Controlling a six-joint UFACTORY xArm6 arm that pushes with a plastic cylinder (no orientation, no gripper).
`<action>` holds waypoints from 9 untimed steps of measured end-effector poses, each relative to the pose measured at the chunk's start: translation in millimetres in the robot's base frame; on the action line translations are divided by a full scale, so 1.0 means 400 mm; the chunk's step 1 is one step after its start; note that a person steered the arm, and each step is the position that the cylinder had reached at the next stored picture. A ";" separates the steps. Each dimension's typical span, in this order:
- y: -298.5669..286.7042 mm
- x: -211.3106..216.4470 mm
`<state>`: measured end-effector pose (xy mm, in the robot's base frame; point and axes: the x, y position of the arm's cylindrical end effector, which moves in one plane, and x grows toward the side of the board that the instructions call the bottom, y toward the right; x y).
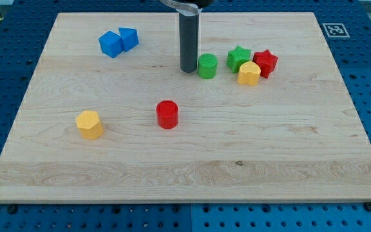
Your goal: Move the green circle closer to the left side of the green star
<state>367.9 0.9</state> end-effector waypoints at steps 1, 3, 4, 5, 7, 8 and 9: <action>0.039 0.008; 0.044 0.034; 0.048 0.049; 0.071 0.049; 0.081 0.049; 0.075 0.043; 0.070 0.039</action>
<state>383.5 28.8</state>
